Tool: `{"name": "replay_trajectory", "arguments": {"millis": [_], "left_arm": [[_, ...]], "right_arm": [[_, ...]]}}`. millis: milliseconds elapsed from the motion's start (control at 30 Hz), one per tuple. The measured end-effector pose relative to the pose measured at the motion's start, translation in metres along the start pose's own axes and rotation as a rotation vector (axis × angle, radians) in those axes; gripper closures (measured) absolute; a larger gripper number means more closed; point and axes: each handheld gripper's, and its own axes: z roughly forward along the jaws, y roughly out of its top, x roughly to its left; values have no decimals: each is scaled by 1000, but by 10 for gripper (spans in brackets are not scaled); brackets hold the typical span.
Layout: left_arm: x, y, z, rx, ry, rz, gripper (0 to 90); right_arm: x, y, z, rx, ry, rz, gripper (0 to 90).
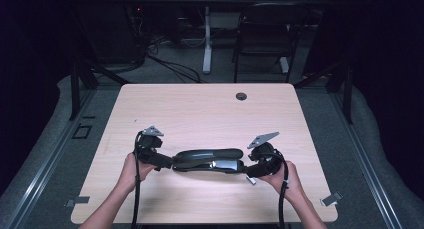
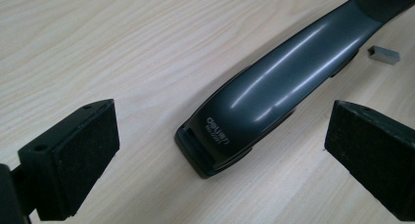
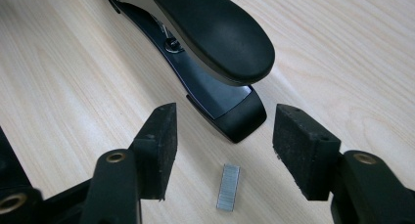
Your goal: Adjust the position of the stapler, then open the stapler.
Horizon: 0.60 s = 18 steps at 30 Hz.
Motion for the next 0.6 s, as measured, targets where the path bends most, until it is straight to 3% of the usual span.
{"name": "replay_trajectory", "arguments": {"millis": [300,367,467,600], "left_arm": [[-18,3,-5,-50,4,23,0],[-25,5,-7,-73,6,35,2],[-37,6,-7,-98,3,63,30],[-49,7,-5,-107,14,78,70]], "right_arm": [[0,-2,6,24,-14,-6,525],[0,-2,6,23,-14,-5,566],[-3,-4,8,24,-9,0,702],[-4,-5,12,25,-3,20,759]]}}
